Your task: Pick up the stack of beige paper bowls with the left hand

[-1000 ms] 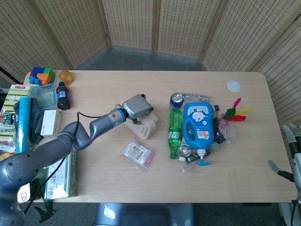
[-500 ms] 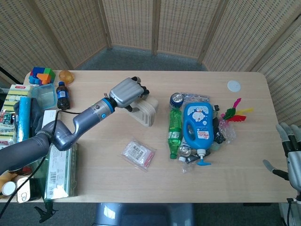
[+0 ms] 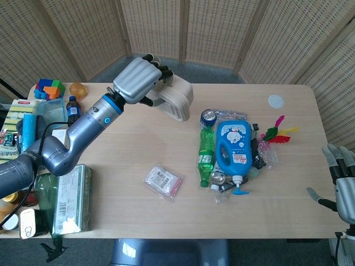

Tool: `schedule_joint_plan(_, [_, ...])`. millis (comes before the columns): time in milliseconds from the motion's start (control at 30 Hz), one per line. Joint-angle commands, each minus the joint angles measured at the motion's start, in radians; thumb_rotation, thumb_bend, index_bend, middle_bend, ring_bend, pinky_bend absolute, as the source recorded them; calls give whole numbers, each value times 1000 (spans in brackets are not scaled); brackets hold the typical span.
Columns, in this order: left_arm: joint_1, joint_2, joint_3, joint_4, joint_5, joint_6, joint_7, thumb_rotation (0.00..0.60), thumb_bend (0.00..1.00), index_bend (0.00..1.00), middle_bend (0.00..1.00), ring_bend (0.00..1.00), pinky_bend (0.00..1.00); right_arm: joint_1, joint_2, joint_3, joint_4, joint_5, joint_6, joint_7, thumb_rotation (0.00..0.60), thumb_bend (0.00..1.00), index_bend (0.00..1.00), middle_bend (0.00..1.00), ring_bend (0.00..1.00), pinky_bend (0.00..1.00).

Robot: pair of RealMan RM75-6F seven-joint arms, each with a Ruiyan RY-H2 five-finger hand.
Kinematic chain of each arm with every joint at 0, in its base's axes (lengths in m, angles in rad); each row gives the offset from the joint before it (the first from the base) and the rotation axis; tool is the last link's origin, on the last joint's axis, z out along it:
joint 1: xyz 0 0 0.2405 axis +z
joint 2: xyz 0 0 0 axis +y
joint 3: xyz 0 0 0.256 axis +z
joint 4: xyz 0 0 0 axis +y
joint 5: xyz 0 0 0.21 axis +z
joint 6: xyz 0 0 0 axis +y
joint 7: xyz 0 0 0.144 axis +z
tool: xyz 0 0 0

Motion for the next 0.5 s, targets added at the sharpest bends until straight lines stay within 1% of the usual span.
schedule_joint_plan(33, [2,12,-16,-15,-10,8,3,600,291,791,695,673,267,-1,0,0,1,-1,2,2,572,163,0,0,0,0])
schedule_joint_plan(167, [3,24,-33,-29,-22,11,7,600,291,793,699,673,273,-1,1,0,3,1,1,6,569,163,0,0,0,0])
schedule_joint_plan(500, [7,27,-42,-43,-35,11,27,600,290,800,705,673,275,-1,0,0,6,0,4,11,573,161,0,0,0,0])
